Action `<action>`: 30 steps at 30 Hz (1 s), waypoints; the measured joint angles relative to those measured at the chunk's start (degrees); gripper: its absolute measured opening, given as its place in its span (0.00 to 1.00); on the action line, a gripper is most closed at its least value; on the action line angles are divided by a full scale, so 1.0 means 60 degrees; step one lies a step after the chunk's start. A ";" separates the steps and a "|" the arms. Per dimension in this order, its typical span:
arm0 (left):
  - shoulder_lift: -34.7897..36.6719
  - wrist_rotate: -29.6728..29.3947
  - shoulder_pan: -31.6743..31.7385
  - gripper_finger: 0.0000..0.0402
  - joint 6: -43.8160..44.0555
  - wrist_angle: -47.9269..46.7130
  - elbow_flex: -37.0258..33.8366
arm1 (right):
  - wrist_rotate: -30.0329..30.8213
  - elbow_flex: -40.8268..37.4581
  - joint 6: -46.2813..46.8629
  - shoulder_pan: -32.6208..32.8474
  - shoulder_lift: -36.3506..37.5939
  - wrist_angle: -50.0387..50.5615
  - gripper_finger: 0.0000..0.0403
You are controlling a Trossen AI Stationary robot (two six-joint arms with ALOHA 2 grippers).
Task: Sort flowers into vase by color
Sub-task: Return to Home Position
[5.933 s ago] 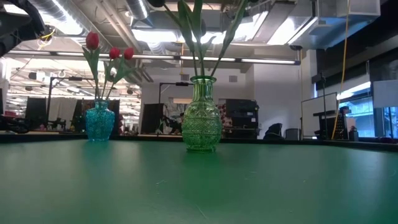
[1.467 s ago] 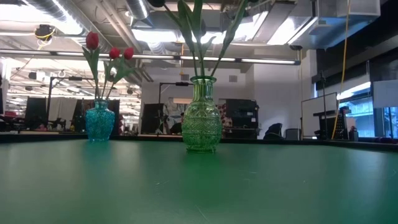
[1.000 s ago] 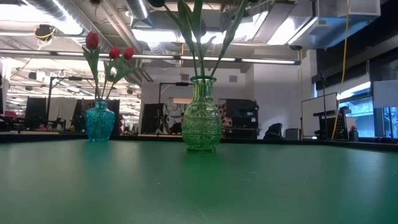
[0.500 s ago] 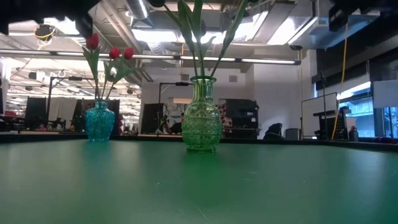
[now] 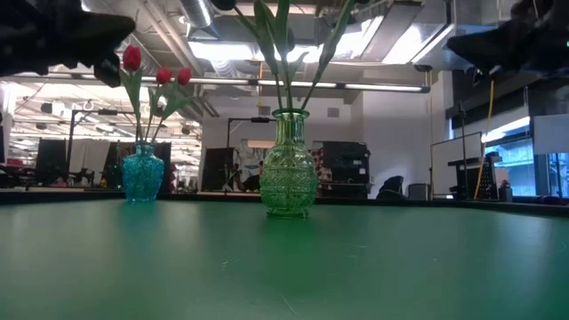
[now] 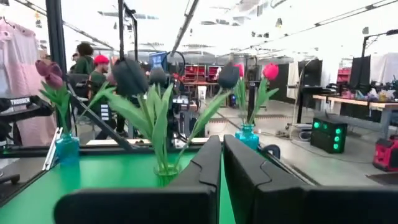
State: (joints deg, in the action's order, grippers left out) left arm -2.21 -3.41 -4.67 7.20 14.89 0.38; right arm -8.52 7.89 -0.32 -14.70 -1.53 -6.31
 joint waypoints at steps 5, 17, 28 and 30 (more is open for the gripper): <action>0.0348 0.0851 0.0092 0.04 -0.0360 -0.0134 0.0005 | 0.0082 -0.0924 0.0278 0.0001 0.0226 -0.0518 0.05; 0.0344 0.1276 0.0382 0.04 -0.0128 -0.1439 0.0004 | 0.0001 -0.1196 -0.0137 0.0008 0.0059 0.0639 0.05; 0.0344 0.1266 0.0375 0.04 0.0021 -0.2237 0.0004 | 0.0023 -0.1218 -0.0925 0.0008 0.0037 0.0627 0.05; 0.0344 0.1204 0.0375 0.04 0.0011 -0.2240 0.0004 | 0.0023 -0.1218 -0.0925 0.0008 0.0032 0.0629 0.05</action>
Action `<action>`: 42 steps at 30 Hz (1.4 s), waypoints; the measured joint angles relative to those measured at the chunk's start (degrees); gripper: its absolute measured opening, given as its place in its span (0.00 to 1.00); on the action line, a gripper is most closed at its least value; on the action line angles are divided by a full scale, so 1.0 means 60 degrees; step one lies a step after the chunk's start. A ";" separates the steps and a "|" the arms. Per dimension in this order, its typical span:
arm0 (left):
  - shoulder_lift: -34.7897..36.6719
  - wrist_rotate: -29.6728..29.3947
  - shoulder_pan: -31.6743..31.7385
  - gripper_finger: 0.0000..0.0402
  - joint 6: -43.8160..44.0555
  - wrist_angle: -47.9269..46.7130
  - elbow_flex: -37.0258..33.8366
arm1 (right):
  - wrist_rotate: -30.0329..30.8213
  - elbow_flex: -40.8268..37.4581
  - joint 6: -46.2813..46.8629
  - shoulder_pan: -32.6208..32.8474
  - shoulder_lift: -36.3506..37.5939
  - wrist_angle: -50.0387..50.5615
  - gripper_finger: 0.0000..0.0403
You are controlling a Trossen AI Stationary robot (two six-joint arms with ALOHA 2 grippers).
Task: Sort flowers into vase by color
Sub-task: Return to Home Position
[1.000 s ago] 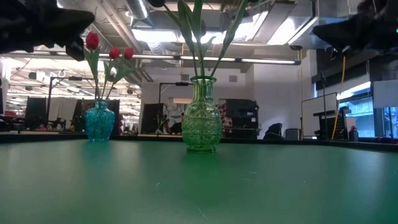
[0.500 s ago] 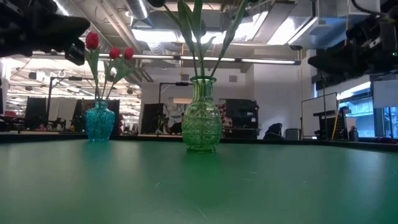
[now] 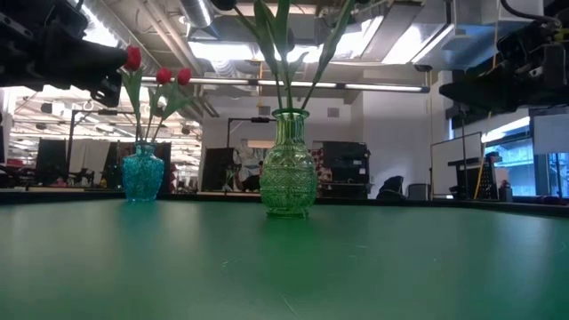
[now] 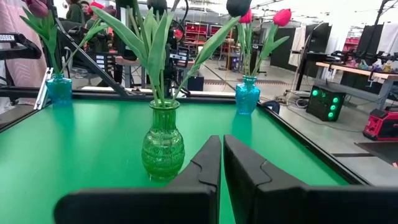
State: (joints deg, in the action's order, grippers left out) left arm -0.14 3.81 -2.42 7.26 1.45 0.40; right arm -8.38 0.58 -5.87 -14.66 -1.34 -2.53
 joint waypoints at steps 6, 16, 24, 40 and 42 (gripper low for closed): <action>0.0000 -0.0259 0.0000 0.04 -0.0024 -0.0029 0.0000 | 0.0000 -0.0007 0.0000 0.0000 0.0003 -0.0006 0.05; 0.0000 -0.0263 0.0000 0.04 -0.0028 -0.0029 0.0000 | 0.0000 -0.0015 0.0000 0.0000 0.0003 -0.0010 0.05; 0.0000 -0.0269 0.0000 0.04 -0.0028 -0.0029 0.0000 | 0.0000 -0.0018 0.0000 0.0004 0.0003 -0.0014 0.05; 0.0000 -0.0269 0.0000 0.04 -0.0032 -0.0026 0.0000 | 0.0000 -0.0018 0.0000 0.0002 0.0003 -0.0014 0.05; 0.0000 -0.0269 0.0000 0.04 -0.0032 -0.0026 0.0000 | 0.0000 -0.0018 0.0000 0.0000 0.0003 -0.0014 0.05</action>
